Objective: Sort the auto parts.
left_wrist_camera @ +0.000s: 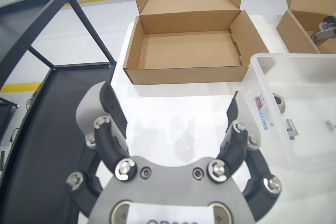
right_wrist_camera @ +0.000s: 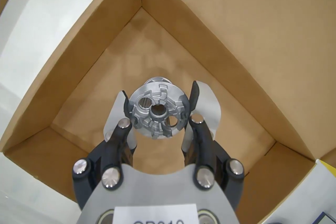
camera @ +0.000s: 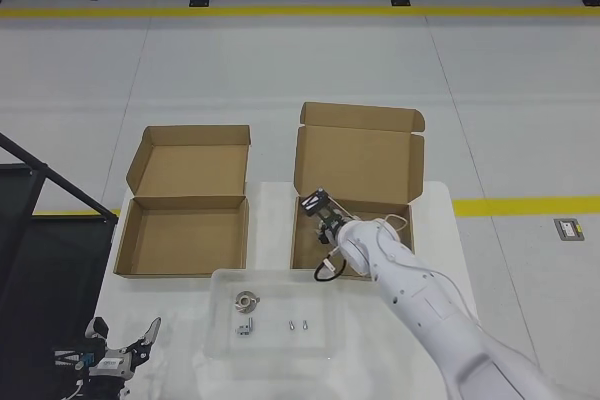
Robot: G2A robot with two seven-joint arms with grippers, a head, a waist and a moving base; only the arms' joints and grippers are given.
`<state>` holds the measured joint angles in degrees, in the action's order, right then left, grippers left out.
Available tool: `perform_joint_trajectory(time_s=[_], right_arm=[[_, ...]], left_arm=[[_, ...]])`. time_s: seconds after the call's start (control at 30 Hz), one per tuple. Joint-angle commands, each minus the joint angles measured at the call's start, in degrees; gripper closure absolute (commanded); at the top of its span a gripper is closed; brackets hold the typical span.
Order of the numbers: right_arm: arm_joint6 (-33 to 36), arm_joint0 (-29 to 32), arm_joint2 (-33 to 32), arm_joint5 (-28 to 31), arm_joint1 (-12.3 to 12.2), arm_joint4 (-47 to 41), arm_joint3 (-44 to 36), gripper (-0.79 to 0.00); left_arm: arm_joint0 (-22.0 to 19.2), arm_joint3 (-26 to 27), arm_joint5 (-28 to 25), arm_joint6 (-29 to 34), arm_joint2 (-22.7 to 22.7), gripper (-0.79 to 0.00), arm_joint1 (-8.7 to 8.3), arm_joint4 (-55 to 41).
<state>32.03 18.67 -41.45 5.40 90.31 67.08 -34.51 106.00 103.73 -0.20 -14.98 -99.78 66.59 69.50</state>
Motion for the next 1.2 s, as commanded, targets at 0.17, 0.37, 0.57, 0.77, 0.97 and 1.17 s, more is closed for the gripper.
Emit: perform_joint_trajectory(time_s=[0.17,0.37,0.57,0.77,0.97,1.17], right_arm=[[-0.5,-0.8,-0.5,-0.7,0.6,0.4,0.9,-0.597],[0.3,0.4,-3.0,-1.1,-0.6,0.9,-3.6,-0.677],[2.3,9.8,-11.4,1.2,-5.1,1.9,-24.3,-0.646],[11.9,30.2,-21.6,6.4,-9.9,5.1,-58.8,-0.643],[18.8,41.7,-22.4,13.1,-11.5,5.7,-73.9,-0.628],[26.4,42.5,-15.3,11.8,-11.0,8.5,-72.5,-0.665]], left_arm=[[0.0,0.0,0.0,0.0,0.0,-0.785,0.00,0.0],[0.0,0.0,0.0,0.0,0.0,-0.785,0.00,0.0],[0.0,0.0,0.0,0.0,0.0,-0.785,0.00,0.0],[0.0,0.0,0.0,0.0,0.0,-0.785,0.00,0.0],[0.0,0.0,0.0,0.0,0.0,-0.785,0.00,0.0],[0.0,0.0,0.0,0.0,0.0,-0.785,0.00,0.0]])
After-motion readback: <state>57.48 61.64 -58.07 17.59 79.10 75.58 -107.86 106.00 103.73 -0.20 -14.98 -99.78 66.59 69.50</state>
